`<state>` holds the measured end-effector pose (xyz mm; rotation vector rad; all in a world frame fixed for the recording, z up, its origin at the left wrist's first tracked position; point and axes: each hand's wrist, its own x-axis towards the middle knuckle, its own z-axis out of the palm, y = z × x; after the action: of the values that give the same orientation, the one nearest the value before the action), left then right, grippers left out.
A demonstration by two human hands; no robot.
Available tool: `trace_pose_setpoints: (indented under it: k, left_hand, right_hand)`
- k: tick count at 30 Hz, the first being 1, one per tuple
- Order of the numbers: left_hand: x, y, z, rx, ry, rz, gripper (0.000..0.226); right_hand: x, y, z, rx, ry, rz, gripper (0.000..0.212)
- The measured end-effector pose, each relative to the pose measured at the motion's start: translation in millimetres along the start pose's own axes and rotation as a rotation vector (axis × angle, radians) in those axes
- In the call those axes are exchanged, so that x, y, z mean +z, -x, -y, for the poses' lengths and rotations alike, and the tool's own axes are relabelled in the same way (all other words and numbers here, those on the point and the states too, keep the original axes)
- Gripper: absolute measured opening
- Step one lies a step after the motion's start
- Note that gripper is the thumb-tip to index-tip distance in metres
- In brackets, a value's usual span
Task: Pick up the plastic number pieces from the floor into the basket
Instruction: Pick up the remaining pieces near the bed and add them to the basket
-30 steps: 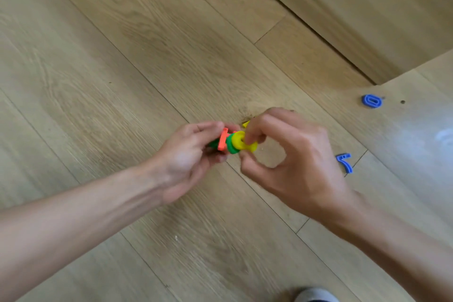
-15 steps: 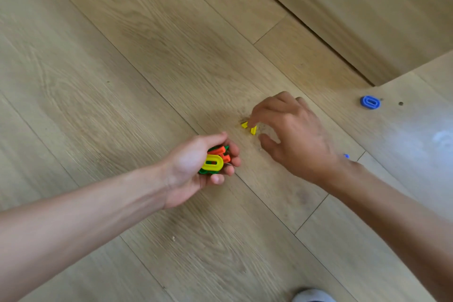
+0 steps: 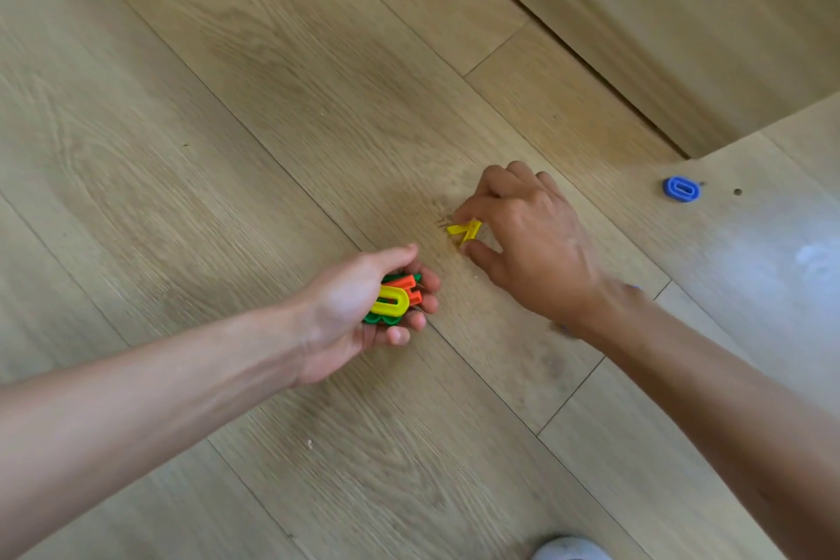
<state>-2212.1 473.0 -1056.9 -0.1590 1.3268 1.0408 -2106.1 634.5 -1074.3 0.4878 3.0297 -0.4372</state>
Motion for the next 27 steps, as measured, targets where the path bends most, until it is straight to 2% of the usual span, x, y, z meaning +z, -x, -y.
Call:
trace_pose_setpoints:
  k: [3,6,8,10,13,16,19,22,24,27]
  left_hand:
    - [3.4,-1.3,-0.7,0.009,0.003,-0.003,0.038]
    - [6.8,-2.3,-1.4,0.022,0.015,0.023,0.049]
    - [9.5,-2.0,-2.1,0.035,0.069,0.094,0.059]
    - [15.3,-2.3,-2.3,0.073,0.13,0.167,0.061]
    - [27.6,-5.8,0.9,0.151,0.062,0.086,0.049]
    - [33.9,-8.4,8.2,0.188,-0.03,-0.002,0.037]
    - [32.7,-6.2,14.5,0.133,-0.058,0.028,0.037]
    - [30.7,-3.9,21.9,0.071,-0.073,0.043,0.038]
    - [31.5,-3.2,26.1,0.048,-0.094,0.043,0.038]
    - [33.7,-2.2,27.5,0.023,-0.131,0.042,0.039]
  right_hand:
    - [-5.2,-3.3,-1.9,0.008,-0.099,0.062,0.021]
    - [-23.3,1.8,3.3,0.141,-0.481,0.018,0.013]
    - [-37.8,12.1,15.6,0.165,-0.737,-0.025,0.01]
    - [-44.9,24.1,31.8,0.135,-0.813,0.002,0.008]
    - [-40.0,44.2,49.2,0.158,-0.758,0.008,0.01]
    - [-35.4,71.0,46.2,0.22,-0.722,-0.149,0.022]
    - [-32.2,100.4,14.4,0.43,-0.551,-0.248,0.034]
    - [-24.8,123.3,-18.7,0.642,-0.243,-0.102,0.053]
    - [-17.7,131.5,-26.2,0.657,-0.087,-0.039,0.059]
    - [-9.8,132.1,-22.4,0.627,-0.034,-0.038,0.056]
